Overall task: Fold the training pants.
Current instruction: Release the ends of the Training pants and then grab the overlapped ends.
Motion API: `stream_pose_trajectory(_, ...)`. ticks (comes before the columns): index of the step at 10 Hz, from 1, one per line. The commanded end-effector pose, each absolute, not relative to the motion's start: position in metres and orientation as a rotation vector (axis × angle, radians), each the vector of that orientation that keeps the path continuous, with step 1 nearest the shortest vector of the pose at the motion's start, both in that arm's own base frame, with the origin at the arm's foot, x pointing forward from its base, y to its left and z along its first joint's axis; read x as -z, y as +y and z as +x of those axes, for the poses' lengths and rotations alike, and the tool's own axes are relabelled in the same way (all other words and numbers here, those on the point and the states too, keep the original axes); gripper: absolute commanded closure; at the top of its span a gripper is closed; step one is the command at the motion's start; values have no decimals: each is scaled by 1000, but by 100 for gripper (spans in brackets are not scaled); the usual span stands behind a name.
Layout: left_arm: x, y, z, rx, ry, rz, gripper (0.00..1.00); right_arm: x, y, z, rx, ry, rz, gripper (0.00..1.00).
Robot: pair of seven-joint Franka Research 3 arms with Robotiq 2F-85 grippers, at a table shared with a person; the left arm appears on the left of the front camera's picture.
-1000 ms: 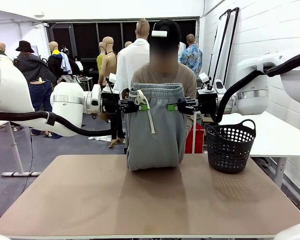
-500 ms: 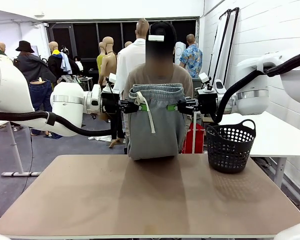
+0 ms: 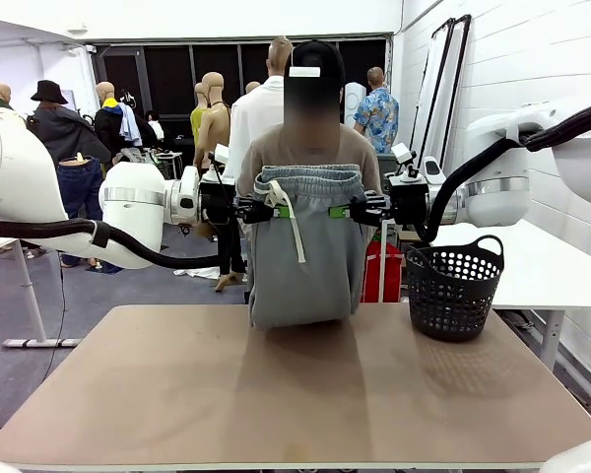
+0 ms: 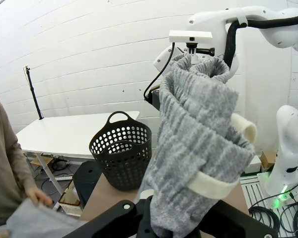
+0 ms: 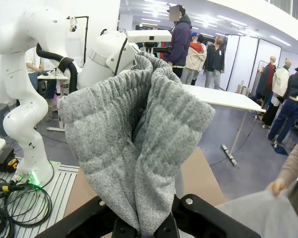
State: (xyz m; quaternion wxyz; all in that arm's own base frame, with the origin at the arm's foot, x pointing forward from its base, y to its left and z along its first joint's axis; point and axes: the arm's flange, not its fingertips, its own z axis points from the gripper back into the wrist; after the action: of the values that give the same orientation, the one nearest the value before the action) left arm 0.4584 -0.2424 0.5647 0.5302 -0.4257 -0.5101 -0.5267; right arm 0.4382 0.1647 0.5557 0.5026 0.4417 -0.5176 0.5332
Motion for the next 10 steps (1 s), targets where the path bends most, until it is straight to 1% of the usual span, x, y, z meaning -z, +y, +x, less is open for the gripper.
stream_pose_trajectory(1, -565, -243, 454, 1255, -1255, -1016, 100, -558, 166, 436, -1297, -1254, 1078, 100)
stream_pose_trajectory(10, -565, -243, 454, 1255, -1255, -1016, 100, -558, 166, 436, -1297, -1254, 1078, 100)
